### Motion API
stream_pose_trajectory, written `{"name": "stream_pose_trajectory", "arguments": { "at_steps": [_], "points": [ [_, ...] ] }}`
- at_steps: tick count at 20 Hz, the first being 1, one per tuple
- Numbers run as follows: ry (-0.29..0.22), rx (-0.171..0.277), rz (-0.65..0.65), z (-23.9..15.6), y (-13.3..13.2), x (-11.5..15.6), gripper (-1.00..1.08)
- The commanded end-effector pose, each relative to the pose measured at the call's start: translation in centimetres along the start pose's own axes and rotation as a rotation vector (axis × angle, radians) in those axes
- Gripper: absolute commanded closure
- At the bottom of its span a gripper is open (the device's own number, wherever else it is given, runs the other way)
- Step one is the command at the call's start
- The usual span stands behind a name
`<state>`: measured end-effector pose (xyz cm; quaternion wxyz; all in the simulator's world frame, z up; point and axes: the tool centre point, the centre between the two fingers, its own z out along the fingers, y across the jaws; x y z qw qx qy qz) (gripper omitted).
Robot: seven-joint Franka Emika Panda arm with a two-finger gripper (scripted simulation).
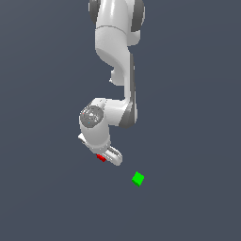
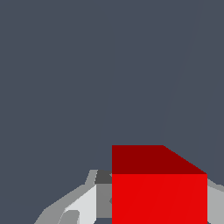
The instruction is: Stack the red cube on top of the green cube.
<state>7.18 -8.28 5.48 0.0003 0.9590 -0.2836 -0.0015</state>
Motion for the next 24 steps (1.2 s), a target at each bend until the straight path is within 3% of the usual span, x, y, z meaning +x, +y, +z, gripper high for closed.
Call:
{"name": "stream_pose_trajectory", "arguments": {
  "at_steps": [1, 10, 17, 24],
  "points": [
    [0.002, 0.002, 0.000, -2.0, 0.0, 0.0, 1.08],
    [0.003, 0.001, 0.000, -6.3, 0.0, 0.1, 1.08],
    [0.003, 0.002, 0.000, -6.3, -0.3, 0.1, 1.08],
    [0.003, 0.002, 0.000, -5.5, -3.1, -0.1, 1.08]
  ]
}}
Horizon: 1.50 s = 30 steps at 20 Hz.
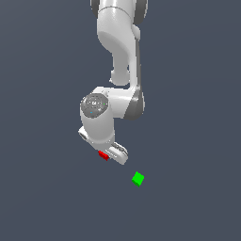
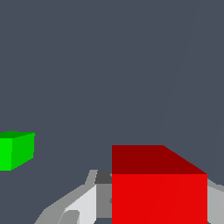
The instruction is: Stack the red cube on top of the green cube.
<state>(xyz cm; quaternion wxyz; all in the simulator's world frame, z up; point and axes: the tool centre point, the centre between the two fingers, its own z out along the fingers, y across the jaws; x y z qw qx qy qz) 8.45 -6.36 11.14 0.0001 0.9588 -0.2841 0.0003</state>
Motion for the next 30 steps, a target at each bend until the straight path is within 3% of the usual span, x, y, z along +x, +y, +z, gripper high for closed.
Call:
{"name": "stream_pose_trajectory", "arguments": {
  "at_steps": [1, 17, 30],
  "points": [
    [0.000, 0.001, -0.001, 0.4, -1.4, -0.1, 1.08],
    [-0.001, 0.001, -0.001, 3.7, -12.1, -0.6, 1.08],
    [-0.001, 0.000, -0.001, 4.8, -15.7, -0.6, 1.08]
  ]
}}
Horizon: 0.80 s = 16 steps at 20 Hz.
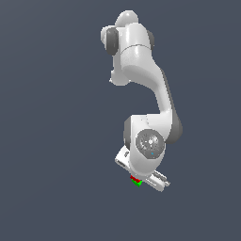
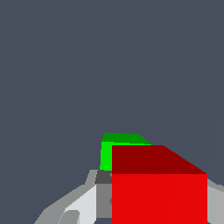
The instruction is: Stack the red cube on top of the green cube.
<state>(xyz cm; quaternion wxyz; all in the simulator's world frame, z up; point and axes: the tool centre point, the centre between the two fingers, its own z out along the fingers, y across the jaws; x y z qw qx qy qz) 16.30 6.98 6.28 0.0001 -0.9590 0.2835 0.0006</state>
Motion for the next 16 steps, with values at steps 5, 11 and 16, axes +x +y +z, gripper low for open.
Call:
{"name": "stream_pose_trajectory", "arguments": {
  "at_steps": [5, 11, 16],
  "points": [
    [0.001, 0.001, 0.000, 0.07, -0.51, 0.07, 1.08],
    [0.001, 0.001, 0.000, 0.07, -0.52, 0.07, -0.92],
    [0.001, 0.001, 0.000, 0.07, -0.52, 0.07, -0.92]
  ]
}}
